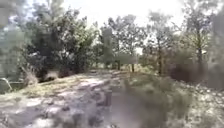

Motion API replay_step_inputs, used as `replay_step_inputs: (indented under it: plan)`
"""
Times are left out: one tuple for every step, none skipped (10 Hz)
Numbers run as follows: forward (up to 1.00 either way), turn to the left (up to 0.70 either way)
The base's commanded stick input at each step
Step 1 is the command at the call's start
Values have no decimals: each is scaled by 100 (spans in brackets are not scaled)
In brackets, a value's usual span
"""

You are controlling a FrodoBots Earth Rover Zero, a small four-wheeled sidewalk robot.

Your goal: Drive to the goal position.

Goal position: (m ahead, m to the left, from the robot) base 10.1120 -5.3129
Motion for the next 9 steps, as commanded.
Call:
replay_step_inputs:
  plan:
    - [70,0]
    - [70,0]
    - [70,0]
    - [70,0]
    - [70,0]
    - [70,0]
    - [70,0]
    - [70,0]
    - [70,0]
